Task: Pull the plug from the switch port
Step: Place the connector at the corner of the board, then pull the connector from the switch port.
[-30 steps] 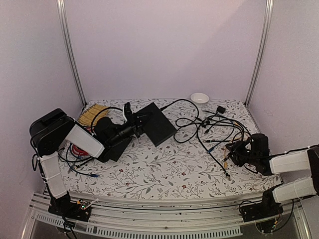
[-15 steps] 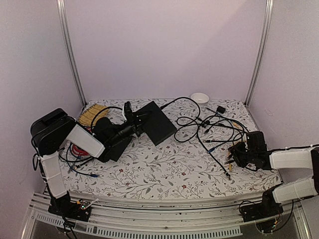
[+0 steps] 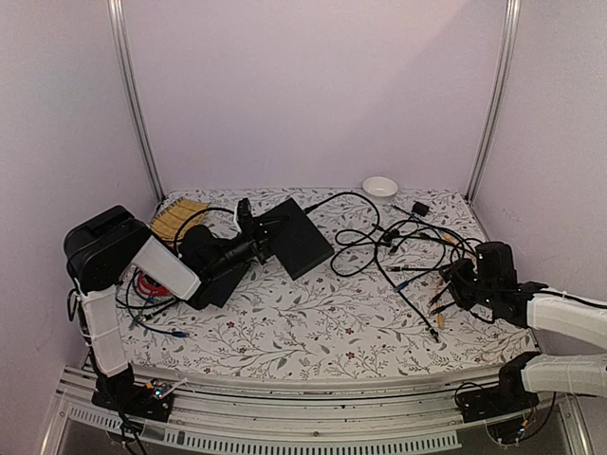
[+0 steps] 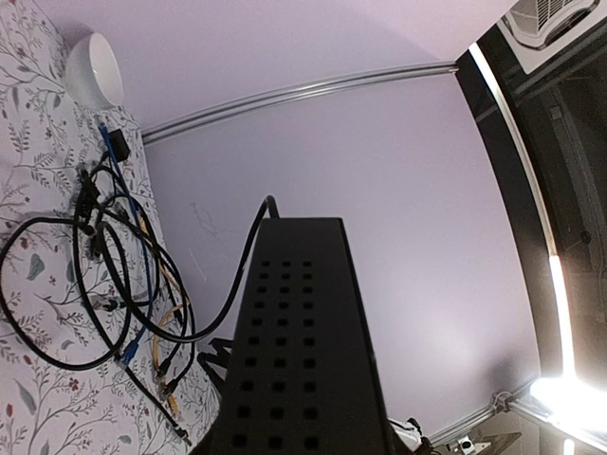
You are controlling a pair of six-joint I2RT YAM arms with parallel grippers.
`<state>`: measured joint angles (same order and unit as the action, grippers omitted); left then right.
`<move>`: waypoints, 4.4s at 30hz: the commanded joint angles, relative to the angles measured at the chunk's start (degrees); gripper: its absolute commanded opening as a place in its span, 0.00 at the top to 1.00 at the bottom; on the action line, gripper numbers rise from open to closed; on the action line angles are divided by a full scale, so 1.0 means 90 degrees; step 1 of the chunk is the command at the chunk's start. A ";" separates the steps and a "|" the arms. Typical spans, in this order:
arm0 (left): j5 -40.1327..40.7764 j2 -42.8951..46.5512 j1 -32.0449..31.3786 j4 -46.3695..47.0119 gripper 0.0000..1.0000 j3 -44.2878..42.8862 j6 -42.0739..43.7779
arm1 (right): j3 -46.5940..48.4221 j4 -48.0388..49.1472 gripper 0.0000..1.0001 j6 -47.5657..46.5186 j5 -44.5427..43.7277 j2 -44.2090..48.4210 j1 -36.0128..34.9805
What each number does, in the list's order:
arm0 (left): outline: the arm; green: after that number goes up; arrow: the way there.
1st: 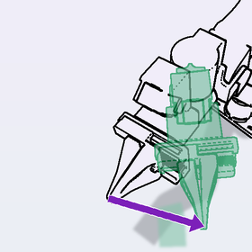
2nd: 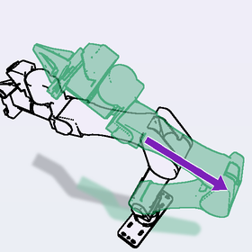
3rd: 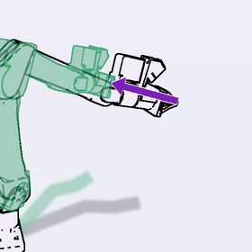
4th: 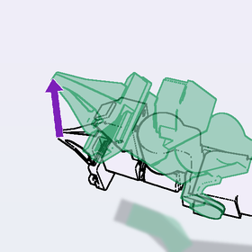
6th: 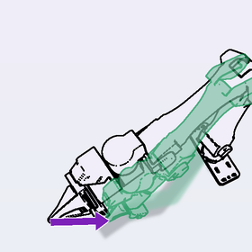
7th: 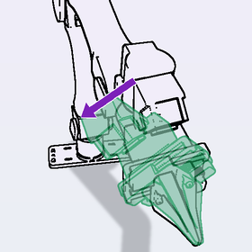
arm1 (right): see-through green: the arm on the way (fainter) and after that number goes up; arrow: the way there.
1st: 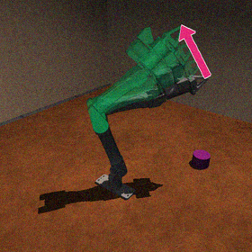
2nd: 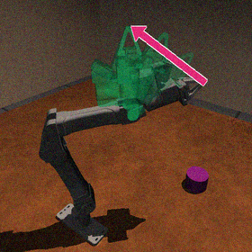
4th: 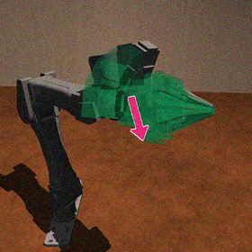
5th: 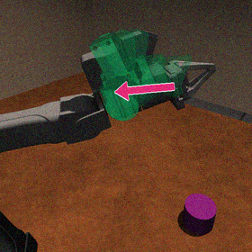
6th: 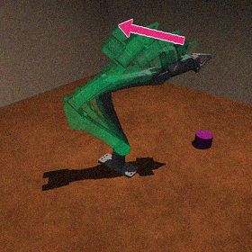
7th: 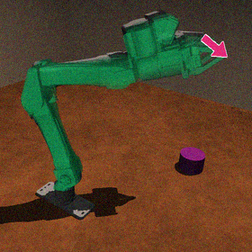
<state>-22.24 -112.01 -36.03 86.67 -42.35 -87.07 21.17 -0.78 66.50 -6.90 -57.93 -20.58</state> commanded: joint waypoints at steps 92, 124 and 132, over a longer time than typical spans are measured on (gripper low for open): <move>-0.0166 0.0074 -0.0030 0.0993 1.00 -0.0198 -0.0296 | 0.5162 0.4646 0.57 -0.1425 0.4305 -0.5557 -0.2090; -0.0497 0.0123 -0.0031 0.1280 1.00 -0.0284 0.0137 | 0.5258 0.5410 0.69 -0.0593 0.4877 -0.5858 -0.1864; -0.0508 0.0128 -0.0038 0.1239 1.00 -0.0297 0.0167 | 0.5276 0.5430 0.73 -0.0554 0.4897 -0.5887 -0.1860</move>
<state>-25.30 -112.53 -36.21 87.39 -43.68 -86.15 67.29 44.27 61.10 36.62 -110.24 -37.69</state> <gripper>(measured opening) 0.246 0.277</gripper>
